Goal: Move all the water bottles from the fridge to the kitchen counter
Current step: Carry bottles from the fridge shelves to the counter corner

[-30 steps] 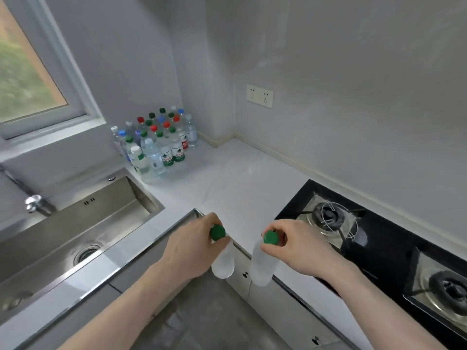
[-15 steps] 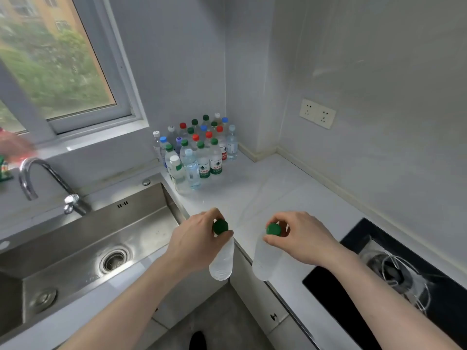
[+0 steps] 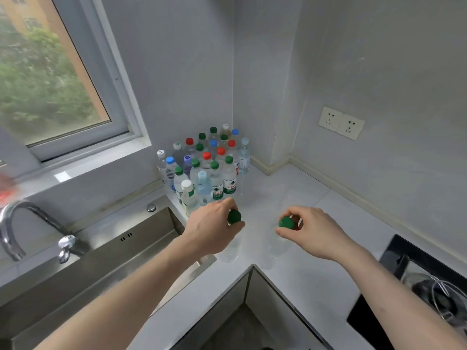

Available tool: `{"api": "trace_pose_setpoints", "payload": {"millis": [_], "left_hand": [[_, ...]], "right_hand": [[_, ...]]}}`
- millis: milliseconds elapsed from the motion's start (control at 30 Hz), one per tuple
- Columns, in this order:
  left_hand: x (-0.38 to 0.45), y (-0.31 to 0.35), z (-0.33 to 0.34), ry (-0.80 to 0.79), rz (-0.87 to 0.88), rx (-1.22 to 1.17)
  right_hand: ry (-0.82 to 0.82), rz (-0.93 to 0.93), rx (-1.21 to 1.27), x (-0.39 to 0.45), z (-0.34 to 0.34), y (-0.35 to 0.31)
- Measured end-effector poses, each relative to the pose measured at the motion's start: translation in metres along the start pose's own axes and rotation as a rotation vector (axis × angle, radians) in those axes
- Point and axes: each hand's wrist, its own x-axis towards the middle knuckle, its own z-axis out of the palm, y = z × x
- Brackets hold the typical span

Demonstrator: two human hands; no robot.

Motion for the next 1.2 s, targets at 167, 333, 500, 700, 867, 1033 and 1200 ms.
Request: {"api": "trace_pose_setpoints", "payload": {"millis": [167, 333, 500, 700, 867, 1033, 1200], "left_hand": [[0.047, -0.016, 0.002, -0.026, 0.018, -0.013], [0.093, -0.019, 0.010, -0.048, 0.027, 0.018], [0.141, -0.014, 0.019, -0.050, 0.014, 0.020], [0.206, -0.010, 0.032, -0.045, 0.017, 0.063], [0.257, -0.012, 0.043, -0.084, -0.018, 0.140], [0.298, -0.016, 0.051, -0.070, -0.035, 0.208], [0.330, -0.020, 0.053, -0.085, -0.082, 0.253]], "right_hand": [[0.004, 0.036, 0.004, 0.039, -0.004, 0.000], [-0.002, 0.032, -0.001, 0.084, -0.008, 0.009], [-0.008, 0.023, 0.001, 0.131, -0.015, 0.023], [-0.008, 0.006, 0.013, 0.185, -0.023, 0.046], [-0.010, 0.011, 0.023, 0.225, -0.025, 0.059], [-0.018, 0.022, 0.030, 0.260, -0.022, 0.073], [-0.018, 0.035, 0.039, 0.297, -0.018, 0.079]]}}
